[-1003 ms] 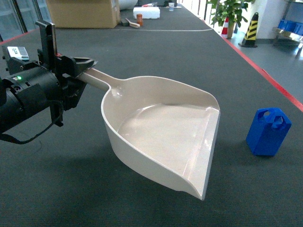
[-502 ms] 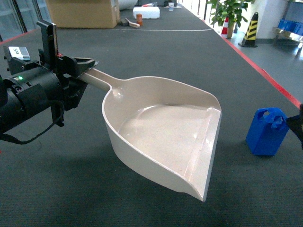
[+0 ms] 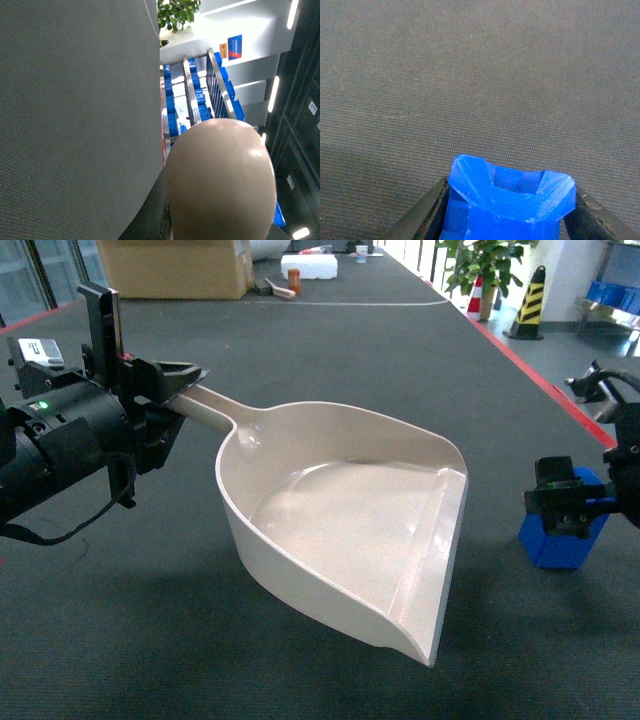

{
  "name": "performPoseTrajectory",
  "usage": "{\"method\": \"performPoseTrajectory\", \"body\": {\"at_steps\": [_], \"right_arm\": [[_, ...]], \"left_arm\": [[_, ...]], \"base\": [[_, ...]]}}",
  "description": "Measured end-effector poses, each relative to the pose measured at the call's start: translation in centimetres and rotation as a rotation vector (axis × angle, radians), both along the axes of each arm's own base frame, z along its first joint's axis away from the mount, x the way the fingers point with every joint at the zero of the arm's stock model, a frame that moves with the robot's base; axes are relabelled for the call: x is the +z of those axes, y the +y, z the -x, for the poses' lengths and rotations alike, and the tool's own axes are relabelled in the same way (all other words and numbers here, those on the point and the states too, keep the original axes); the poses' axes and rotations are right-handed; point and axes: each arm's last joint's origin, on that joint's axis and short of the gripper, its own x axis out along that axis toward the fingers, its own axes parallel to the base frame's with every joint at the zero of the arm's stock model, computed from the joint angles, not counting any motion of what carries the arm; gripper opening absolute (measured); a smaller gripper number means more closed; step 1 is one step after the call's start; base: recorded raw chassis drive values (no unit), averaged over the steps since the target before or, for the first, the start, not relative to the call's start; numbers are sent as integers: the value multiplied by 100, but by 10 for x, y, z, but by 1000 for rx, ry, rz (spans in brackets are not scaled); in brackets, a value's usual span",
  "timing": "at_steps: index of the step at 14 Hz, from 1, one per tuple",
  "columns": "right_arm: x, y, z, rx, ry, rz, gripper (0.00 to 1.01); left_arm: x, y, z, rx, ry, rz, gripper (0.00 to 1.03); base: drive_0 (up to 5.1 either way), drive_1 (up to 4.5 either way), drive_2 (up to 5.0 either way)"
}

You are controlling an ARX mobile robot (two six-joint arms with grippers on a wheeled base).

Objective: Place part in tray to right shelf

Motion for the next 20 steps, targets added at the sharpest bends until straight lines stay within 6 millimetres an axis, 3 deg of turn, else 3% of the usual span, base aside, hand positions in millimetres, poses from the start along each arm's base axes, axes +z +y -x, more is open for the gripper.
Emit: {"method": "performPoseTrajectory", "body": {"at_steps": [1,2,4,5,6,7,10,13,15,18,20], "right_arm": [[1,-4,11,-42,15,10,47],[55,3,48,-2,-97,-70,47],[111,44,65,194,-279,-237,47],[124,73,66,297,-296,-350,47],[119,97,65,341,-252,-409,47],[102,123,62,353,-144,-462,47],[63,169,54,338,3,-517,47],[64,164,46,242,-142,-466,80],[84,138,48,169,-333,-400,100],[120,87,79,117,-538,-239,98],[119,53,116,67,-563,-57,98]], "left_arm": [[0,0,0,2,0,0,16],[0,0,0,3,0,0,16],[0,0,0,2,0,0,16],[0,0,0,0,0,0,16],[0,0,0,1,-1,0,16],[0,0,0,1,0,0,16],[0,0,0,3,-2,-6,16],[0,1,0,7,-1,-9,16],[0,0,0,4,-3,-10,16],[0,0,0,3,-2,-11,16],[0,0,0,3,-2,-11,16]], "base": [[0,0,0],[0,0,0],[0,0,0],[0,0,0],[0,0,0],[0,0,0],[0,0,0],[0,0,0],[0,0,0],[0,0,0],[0,0,0]]}}
